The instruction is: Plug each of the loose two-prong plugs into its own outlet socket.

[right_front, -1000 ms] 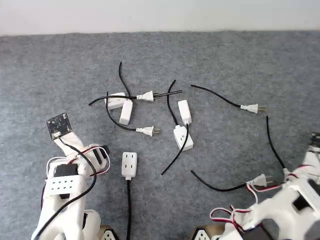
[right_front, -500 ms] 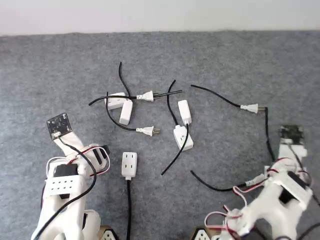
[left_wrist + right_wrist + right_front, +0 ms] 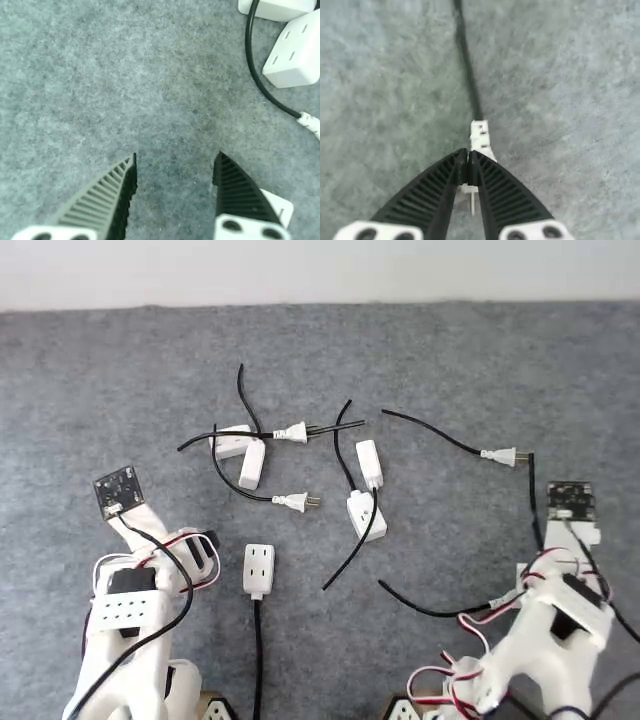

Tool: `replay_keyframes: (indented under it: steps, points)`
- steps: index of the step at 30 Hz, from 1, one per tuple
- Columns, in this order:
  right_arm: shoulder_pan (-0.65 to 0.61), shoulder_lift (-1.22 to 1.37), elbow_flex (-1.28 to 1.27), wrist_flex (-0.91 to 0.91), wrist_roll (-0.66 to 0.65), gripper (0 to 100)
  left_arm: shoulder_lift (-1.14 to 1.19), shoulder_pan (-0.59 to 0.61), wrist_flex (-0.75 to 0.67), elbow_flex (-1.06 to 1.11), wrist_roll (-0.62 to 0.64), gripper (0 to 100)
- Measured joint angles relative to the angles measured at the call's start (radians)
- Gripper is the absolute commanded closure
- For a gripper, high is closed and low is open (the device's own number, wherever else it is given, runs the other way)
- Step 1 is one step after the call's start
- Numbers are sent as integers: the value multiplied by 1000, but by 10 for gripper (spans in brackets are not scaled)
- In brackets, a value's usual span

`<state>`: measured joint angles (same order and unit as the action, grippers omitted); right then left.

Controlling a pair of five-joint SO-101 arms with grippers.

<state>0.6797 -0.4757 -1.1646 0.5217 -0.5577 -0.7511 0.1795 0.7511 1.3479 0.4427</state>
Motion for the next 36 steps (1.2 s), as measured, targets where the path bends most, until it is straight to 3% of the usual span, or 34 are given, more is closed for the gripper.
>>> replay_keyframes:
  steps: [12, 15, 28, 36]
  points:
    - [-3, 0, 84, 0, 69, 980, 0, 0, 0, 0, 0, 765]
    - [-5, 0, 84, 31, 66, 925, 0, 0, 0, 0, 0, 765]
    - [-38, 8, 84, 72, -75, 896, 0, 0, 0, 0, 0, 765]
    - [-38, 183, 146, 72, -150, 872, 0, 0, 0, 0, 0, 765]
